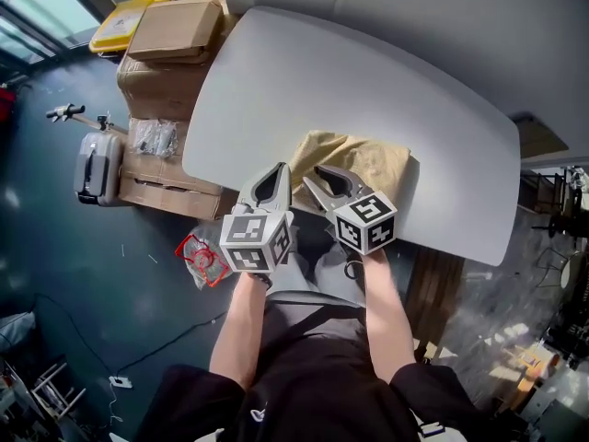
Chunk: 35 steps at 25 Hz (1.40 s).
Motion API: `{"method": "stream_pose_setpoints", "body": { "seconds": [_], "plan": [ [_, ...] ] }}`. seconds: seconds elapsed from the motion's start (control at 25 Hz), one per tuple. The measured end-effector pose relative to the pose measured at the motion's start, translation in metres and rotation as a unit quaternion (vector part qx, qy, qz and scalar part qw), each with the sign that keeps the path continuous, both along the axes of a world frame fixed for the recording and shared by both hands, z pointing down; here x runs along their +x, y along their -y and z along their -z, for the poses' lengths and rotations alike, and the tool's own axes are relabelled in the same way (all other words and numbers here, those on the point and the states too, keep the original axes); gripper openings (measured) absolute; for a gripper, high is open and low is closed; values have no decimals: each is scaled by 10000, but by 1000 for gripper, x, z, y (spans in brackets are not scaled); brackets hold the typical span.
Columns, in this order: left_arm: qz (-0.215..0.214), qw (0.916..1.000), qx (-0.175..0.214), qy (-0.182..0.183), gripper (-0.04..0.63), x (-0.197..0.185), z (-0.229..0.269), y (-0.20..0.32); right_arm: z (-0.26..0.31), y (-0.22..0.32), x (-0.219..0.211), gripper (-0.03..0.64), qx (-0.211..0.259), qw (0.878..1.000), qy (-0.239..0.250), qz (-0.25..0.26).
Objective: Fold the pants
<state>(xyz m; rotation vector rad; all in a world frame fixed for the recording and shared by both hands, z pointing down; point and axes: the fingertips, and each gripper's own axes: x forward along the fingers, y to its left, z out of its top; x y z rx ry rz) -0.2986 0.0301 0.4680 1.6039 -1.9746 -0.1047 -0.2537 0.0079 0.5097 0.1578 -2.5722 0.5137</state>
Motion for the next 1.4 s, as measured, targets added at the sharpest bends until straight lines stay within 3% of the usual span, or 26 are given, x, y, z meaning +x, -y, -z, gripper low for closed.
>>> {"method": "stream_pose_setpoints", "body": {
  "seconds": [0.24,0.4,0.56,0.76,1.04,1.2,1.4],
  "plan": [
    [-568,9957,665,291,3,27,60,45,111,63,41,51,863,9857,1008,-1040],
    [-871,9885,1103,561,3,44,113,74,193,89,67,7,1461,9613,1751,-1545],
    [-1044,9807,1447,802,3,59,154,88,239,97,96,5,1950,9400,2115,-1834],
    [-1325,9670,1855,1139,3,78,194,100,273,106,128,5,2361,9183,2283,-2210],
    [-1482,9524,2319,1311,3,107,233,111,307,122,179,5,2962,8876,2126,-2815],
    [-1579,9496,2339,1366,3,125,237,117,308,126,195,5,3016,8838,2072,-2916],
    [-1661,9474,2359,1385,3,144,240,120,304,123,206,3,3009,8888,1989,-2826]
  ]
}}
